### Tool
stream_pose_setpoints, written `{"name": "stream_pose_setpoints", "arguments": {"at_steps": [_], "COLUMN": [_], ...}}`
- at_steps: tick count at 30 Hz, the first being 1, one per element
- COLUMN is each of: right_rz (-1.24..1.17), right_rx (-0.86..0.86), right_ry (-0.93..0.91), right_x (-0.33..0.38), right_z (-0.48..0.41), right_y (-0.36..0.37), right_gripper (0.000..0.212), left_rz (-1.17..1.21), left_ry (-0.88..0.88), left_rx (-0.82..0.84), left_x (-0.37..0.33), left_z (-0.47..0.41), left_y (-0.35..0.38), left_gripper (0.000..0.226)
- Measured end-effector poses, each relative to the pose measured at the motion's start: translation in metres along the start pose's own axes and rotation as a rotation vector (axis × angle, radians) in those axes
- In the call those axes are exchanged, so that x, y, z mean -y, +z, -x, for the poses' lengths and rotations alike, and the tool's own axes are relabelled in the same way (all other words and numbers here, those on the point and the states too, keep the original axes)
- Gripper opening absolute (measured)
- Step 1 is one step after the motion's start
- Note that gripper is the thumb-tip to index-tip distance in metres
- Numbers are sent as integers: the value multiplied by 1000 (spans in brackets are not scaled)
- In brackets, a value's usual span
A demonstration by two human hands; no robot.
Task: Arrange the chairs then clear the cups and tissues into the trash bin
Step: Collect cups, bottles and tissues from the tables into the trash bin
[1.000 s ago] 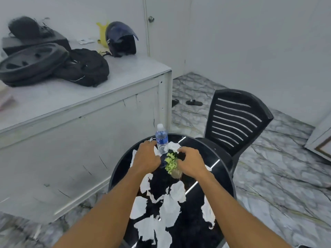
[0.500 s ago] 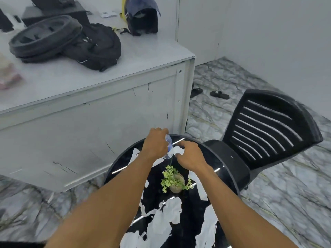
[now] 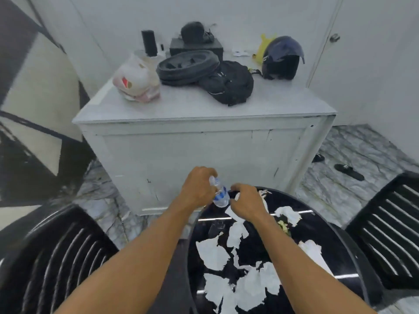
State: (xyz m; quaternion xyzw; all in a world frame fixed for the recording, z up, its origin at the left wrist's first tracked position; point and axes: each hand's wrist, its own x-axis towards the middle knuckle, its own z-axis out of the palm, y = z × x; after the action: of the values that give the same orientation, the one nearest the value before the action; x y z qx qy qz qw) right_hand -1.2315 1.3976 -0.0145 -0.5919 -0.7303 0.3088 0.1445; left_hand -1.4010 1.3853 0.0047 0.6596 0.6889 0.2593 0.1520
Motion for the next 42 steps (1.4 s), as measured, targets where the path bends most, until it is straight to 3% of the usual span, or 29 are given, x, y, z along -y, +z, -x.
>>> {"name": "stream_pose_setpoints", "arguments": {"at_steps": [5, 8, 13, 18, 23, 29, 36, 38, 42], "right_rz": [28, 20, -19, 45, 128, 245, 340, 355, 399], "right_rx": [86, 127, 244, 432, 630, 796, 931, 940, 951], "right_ry": [-206, -344, -629, -856, -961, -1021, -958, -944, -927], "right_x": [129, 212, 349, 453, 508, 556, 614, 628, 644], "right_z": [35, 68, 140, 200, 243, 255, 234, 227, 222], "right_y": [78, 132, 221, 317, 422, 546, 649, 671, 700], "right_gripper": [53, 51, 34, 45, 50, 49, 46, 46, 46], "left_rz": [-25, -67, -185, -239, -232, -191, -179, -178, -71], "left_ry": [-159, -259, -448, -693, -943, -1155, -1350, -1409, -1496], "left_rx": [-181, -287, -510, -639, -669, -658, -589, -475, -97], "left_x": [97, 149, 229, 298, 367, 458, 569, 589, 612], "left_z": [91, 163, 298, 421, 525, 587, 609, 611, 615], "left_y": [-118, -191, -297, -355, -366, -367, -376, -373, -347], "left_gripper": [31, 20, 26, 25, 25, 22, 16, 20, 28]}}
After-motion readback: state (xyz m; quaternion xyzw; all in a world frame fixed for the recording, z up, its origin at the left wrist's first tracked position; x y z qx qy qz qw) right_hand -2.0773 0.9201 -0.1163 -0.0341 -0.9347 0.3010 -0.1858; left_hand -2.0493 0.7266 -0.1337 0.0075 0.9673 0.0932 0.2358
